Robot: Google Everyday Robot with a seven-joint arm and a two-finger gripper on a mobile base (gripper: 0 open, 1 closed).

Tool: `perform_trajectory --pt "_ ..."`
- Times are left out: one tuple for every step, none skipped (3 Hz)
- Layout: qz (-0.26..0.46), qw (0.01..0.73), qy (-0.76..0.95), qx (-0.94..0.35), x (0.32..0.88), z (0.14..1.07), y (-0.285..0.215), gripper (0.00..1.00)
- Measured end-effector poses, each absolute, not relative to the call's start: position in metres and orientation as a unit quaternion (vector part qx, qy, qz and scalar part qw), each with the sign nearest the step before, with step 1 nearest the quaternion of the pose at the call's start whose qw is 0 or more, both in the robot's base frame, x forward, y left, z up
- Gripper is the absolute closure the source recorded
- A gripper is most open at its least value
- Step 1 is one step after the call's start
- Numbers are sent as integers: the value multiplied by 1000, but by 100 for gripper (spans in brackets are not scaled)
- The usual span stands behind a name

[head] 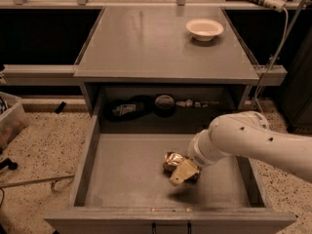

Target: Pick orange can from top drawer and place on counter

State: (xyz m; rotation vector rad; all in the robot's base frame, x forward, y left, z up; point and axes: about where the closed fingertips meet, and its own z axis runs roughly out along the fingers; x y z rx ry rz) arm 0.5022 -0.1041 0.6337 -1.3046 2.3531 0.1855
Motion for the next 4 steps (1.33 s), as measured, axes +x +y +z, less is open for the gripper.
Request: perform_trajectory --pt "60 218 854 -468 501 630 -111 0" --pt "54 213 855 -469 495 626 -115 0" --pt "51 207 856 -471 489 620 -116 0" --pt "57 204 852 -479 485 609 -106 0"
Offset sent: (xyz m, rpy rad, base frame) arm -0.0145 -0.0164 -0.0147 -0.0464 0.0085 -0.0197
